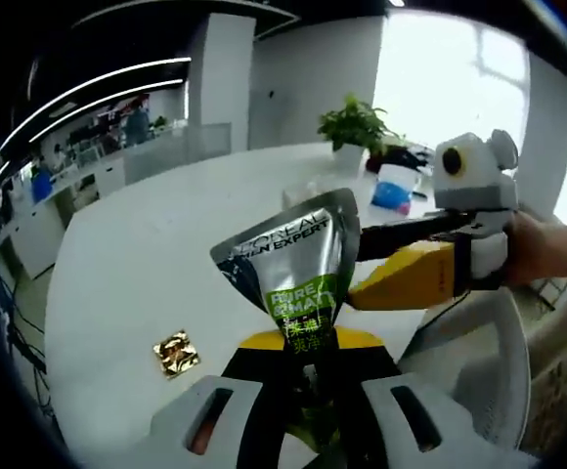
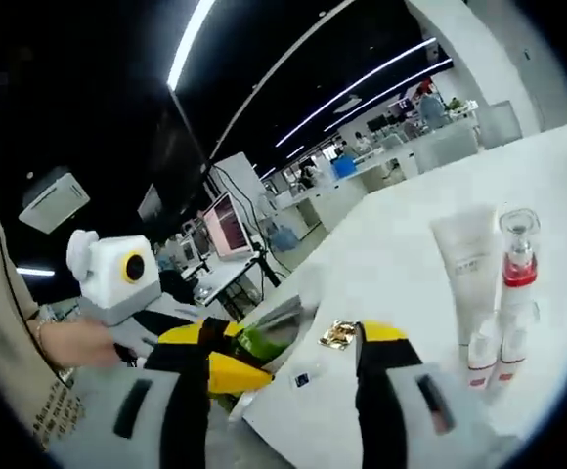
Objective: Arrange the skincare products in the storage area until every visible bottle or jar stands upright without overlapping.
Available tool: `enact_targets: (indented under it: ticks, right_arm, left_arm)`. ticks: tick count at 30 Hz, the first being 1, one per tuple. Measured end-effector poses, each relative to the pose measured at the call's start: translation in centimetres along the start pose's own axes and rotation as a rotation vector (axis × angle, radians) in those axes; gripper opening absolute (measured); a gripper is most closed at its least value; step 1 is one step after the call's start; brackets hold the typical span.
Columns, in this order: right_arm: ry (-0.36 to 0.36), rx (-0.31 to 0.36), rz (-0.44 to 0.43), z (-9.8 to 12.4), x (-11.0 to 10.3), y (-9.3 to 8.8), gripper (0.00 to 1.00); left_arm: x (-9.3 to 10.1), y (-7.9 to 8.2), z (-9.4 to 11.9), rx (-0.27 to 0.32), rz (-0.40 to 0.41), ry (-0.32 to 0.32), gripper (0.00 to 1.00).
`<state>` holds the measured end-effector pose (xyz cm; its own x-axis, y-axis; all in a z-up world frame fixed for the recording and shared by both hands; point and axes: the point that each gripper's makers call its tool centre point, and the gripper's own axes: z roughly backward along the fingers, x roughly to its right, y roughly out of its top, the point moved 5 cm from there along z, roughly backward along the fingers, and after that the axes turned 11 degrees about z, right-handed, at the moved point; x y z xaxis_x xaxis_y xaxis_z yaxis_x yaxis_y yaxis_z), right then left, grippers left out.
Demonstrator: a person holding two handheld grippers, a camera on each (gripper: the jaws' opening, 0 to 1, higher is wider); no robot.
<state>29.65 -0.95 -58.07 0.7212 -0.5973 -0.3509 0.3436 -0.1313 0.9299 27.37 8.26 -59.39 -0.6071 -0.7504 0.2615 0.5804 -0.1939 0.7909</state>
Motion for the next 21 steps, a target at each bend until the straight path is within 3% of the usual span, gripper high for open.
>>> enact_targets:
  ticks: [5,9,13,17,21]
  right_arm:
    - [0.001,0.04,-0.063,0.1,-0.2,0.2,0.19]
    - [0.037,0.067,-0.129,0.1,-0.8,0.2,0.12]
    - [0.052,0.057,-0.139,0.1,-1.0,0.2,0.07]
    - [0.06,0.038,-0.15,0.2,-0.7,0.1,0.03]
    - [0.056,0.04,-0.16,0.5,-0.3,0.0,0.01]
  left_arm:
    - [0.4,-0.1,0.5,0.017,0.004,-0.01,0.12]
    - [0.3,-0.2,0.6,0.017,0.004,-0.002,0.15]
    - [0.2,-0.3,0.7,0.014,-0.014,0.002,0.23]
    - [0.0,-0.3,0.9,0.022,-0.008,-0.002,0.39]
    - [0.4,0.0,1.2,0.047,-0.005,-0.046,0.53]
